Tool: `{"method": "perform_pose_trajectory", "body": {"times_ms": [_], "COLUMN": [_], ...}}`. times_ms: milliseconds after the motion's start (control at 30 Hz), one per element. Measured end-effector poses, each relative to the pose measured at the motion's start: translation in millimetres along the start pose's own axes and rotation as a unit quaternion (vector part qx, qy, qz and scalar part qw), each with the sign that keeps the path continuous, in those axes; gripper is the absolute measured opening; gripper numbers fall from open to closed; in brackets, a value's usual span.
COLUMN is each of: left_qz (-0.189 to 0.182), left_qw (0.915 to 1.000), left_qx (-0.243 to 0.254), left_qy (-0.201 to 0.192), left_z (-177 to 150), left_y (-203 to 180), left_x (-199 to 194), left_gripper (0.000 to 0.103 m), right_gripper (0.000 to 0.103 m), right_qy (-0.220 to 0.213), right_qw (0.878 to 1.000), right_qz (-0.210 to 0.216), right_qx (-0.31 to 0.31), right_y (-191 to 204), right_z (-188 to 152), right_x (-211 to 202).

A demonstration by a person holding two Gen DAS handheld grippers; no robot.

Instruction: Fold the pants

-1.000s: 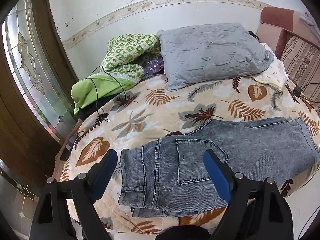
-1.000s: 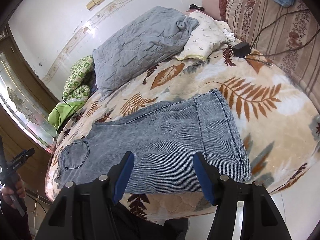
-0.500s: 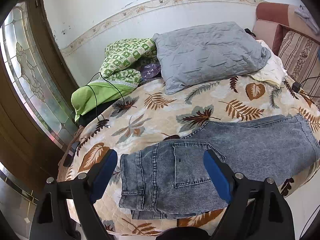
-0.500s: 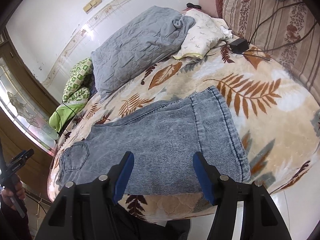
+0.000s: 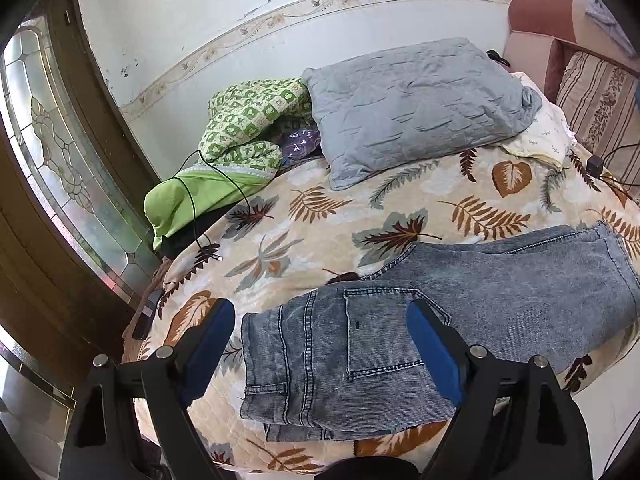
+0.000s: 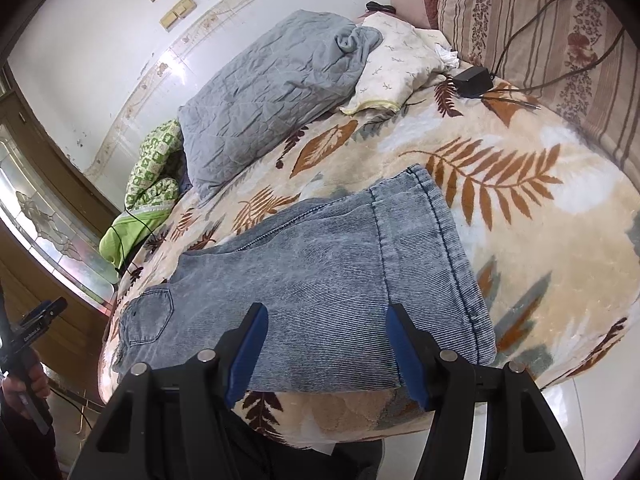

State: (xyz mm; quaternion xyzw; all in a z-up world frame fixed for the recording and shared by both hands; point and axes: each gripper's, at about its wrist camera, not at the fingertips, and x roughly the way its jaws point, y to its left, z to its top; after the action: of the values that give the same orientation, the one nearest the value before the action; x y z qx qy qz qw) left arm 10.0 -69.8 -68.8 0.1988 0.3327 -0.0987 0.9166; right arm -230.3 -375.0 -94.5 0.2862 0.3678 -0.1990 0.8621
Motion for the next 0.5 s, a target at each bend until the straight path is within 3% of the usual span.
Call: {"method": "perform_pose_trajectory", "body": {"times_ms": [500], "left_qz": [-0.005], "left_qw": [1.0000], "left_qx": [-0.008], "left_qy": [0.002], "left_z": [-2.8], "left_y": [6.5], "left_x": [4.0], "left_gripper": [0.088], "right_gripper": [0.065], "right_qy": [0.005], "right_qw": [1.000], "right_qz": [-0.005], "right_qx": [-0.008], "right_y": [7.0], "right_z": [-0.7], "right_x": [2.8]}}
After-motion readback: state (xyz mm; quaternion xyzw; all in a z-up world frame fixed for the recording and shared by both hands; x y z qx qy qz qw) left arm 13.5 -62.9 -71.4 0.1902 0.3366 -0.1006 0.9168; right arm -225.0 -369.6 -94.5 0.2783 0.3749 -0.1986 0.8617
